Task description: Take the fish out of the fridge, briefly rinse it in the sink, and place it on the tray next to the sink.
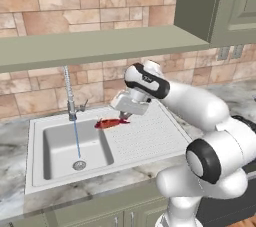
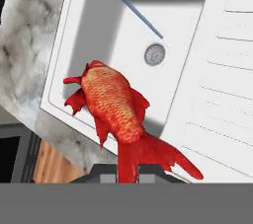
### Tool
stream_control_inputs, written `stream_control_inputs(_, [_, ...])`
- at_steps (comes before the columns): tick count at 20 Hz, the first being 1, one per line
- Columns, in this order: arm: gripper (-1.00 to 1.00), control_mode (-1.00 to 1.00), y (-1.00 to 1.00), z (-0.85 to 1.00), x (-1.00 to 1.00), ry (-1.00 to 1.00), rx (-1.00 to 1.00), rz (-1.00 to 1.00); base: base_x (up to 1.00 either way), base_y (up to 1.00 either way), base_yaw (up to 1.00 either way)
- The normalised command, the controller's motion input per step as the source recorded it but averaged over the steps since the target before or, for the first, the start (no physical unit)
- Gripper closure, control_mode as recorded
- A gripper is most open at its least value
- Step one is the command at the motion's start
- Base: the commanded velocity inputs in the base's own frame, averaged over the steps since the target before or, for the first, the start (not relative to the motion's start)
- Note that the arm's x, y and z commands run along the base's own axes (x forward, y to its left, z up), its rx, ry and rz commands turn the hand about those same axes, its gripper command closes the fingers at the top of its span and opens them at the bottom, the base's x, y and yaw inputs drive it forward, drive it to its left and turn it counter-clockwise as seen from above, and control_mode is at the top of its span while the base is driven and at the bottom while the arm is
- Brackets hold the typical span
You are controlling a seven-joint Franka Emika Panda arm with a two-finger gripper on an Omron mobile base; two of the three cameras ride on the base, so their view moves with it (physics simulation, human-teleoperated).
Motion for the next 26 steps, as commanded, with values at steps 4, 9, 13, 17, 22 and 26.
stream_control_inputs(4, [1.0, -1.0, 0.86, -0.43, 0.18, 0.0, 0.0, 0.02, 0.0, 0.0, 0.0])
stream_control_inputs(9, [1.0, -1.0, 0.81, -0.42, 0.03, -0.04, 0.0, 0.01, 0.0, 0.0, 0.0])
stream_control_inputs(13, [1.0, -1.0, 0.49, -0.11, 0.06, -0.24, 0.0, -0.05, 0.0, 0.0, 0.0])
stream_control_inputs(17, [1.0, -1.0, 0.09, 0.0, 0.14, -0.27, -0.03, -0.18, 0.0, 0.0, 0.0])
stream_control_inputs(22, [1.0, -1.0, -0.03, 0.0, 0.01, -0.16, -0.02, -0.21, 0.0, 0.0, 0.0])
stream_control_inputs(26, [1.0, -1.0, -0.16, 0.0, 0.12, -0.08, 0.0, -0.21, 0.0, 0.0, 0.0])
